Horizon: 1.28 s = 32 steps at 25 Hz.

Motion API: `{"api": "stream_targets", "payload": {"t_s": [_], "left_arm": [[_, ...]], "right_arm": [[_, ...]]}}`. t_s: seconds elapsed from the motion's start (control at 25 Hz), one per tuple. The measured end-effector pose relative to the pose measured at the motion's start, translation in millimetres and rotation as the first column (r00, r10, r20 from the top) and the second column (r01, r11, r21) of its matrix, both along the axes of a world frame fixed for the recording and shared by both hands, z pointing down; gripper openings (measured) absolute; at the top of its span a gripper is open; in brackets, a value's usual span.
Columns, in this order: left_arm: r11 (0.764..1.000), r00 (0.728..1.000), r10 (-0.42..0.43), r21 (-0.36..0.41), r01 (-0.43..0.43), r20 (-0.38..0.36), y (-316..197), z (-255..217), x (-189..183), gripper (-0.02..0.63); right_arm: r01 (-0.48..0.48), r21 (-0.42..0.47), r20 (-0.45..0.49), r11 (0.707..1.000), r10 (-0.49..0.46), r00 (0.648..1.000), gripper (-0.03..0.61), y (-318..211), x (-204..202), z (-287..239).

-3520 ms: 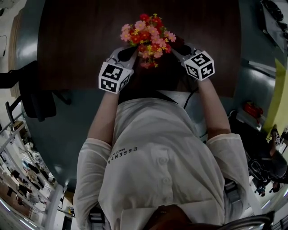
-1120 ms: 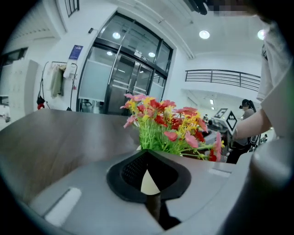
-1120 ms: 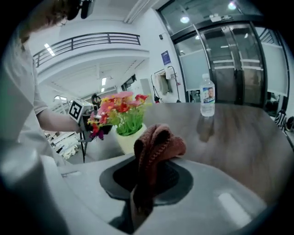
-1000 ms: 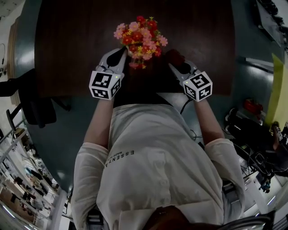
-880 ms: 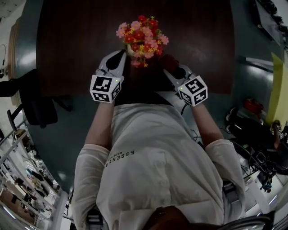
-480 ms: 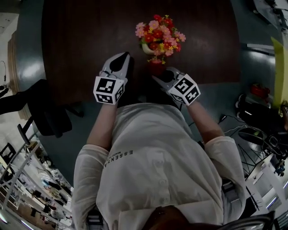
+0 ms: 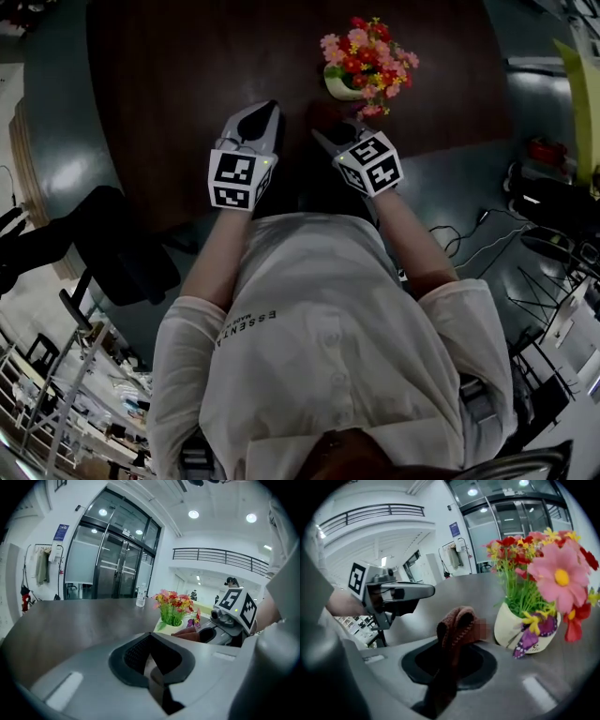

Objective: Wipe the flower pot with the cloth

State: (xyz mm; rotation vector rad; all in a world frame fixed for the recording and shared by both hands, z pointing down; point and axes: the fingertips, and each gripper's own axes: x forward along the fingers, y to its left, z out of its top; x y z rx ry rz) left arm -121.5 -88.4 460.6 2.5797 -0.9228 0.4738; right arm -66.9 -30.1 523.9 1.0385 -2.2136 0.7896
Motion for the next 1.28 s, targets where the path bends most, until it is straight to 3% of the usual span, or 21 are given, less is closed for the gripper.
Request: {"api": "stream_targets", "payload": {"t_s": [0.2, 0.56, 0.92, 1.28], "left_arm": [[1.0, 0.999, 0.025, 0.006, -0.025, -0.035, -3, -3, -3, 0.015], [0.998, 0.996, 0.065, -0.017, -0.066, -0.058, -2, 4, -6, 0.015], [0.99, 0.989, 0.131, -0.043, -0.134, -0.069, 1, 13, 3, 0.015], [0.982, 0.981, 0.181, -0.039, -0.184, -0.076, 3, 14, 17, 0.015]], "right_arm": [[-0.175, 0.017, -0.018, 0.984, 0.175, 0.984, 0.052, -39, 0, 6], [-0.435, 0.017, 0.019, 0.9, 0.434, 0.901, 0.052, -95, 17, 14], [-0.577, -0.061, 0.117, 0.815, 0.58, 0.806, 0.052, -67, 38, 20], [-0.599, -0.067, 0.106, 0.798, 0.602, 0.791, 0.052, -19, 62, 21]]}}
